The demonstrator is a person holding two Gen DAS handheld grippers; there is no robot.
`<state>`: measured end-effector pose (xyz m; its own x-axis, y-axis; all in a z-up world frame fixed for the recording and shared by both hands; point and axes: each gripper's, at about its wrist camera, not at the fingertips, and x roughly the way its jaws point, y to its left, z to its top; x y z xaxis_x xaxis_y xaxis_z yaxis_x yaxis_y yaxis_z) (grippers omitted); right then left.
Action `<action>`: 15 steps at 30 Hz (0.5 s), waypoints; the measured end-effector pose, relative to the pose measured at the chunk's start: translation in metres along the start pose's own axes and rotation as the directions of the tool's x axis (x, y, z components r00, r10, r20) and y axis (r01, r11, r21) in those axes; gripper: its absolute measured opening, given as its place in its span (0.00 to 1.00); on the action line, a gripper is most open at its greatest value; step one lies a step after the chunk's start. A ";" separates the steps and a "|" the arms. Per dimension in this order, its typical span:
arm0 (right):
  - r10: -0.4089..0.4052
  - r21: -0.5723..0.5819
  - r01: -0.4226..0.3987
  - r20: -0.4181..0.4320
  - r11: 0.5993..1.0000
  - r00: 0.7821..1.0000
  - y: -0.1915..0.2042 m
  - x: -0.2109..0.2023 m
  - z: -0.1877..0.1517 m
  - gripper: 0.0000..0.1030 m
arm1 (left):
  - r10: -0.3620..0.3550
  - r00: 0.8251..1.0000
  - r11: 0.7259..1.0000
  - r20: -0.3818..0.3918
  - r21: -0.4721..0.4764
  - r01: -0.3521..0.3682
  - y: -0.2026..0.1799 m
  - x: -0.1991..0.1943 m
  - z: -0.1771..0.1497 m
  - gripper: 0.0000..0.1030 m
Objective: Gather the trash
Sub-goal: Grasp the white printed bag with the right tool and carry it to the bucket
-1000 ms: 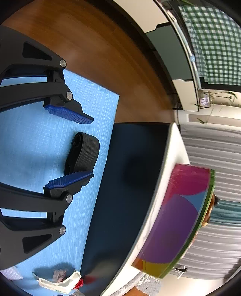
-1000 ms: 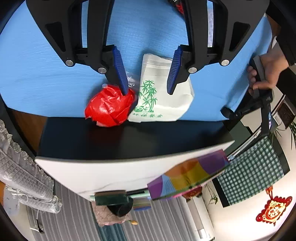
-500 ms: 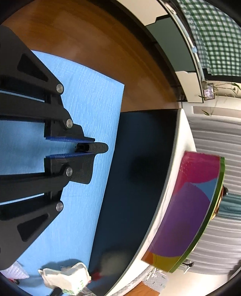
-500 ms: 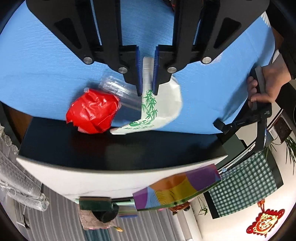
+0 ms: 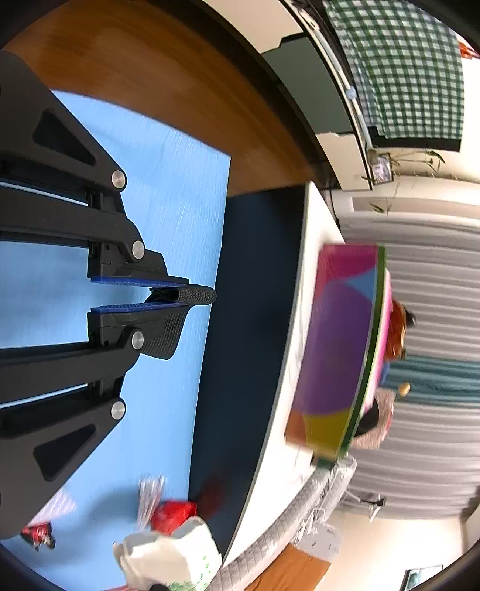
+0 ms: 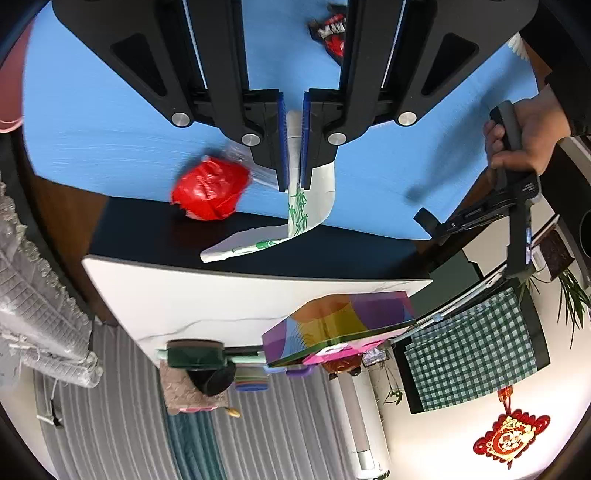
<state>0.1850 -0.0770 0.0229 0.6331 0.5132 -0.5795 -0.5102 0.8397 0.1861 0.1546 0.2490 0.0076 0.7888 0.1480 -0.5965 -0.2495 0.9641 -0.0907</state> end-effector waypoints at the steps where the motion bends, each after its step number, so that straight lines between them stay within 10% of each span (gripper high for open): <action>1: -0.006 -0.001 0.006 0.004 1.000 1.000 0.000 -0.004 0.000 0.07 | -0.012 1.000 1.000 0.004 0.006 0.012 -0.008 -0.006 -0.002 0.07; 15: -0.128 0.043 0.125 0.077 0.991 0.989 -0.030 -0.079 -0.002 0.07 | -0.142 0.989 0.987 0.049 0.081 0.138 -0.091 -0.060 -0.026 0.07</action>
<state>0.1499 -0.1431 0.0616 0.7362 0.4138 -0.5355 -0.4017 0.9040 0.1463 0.1155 0.1463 0.0307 0.8425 0.0204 -0.5383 -0.0921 0.9900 -0.1067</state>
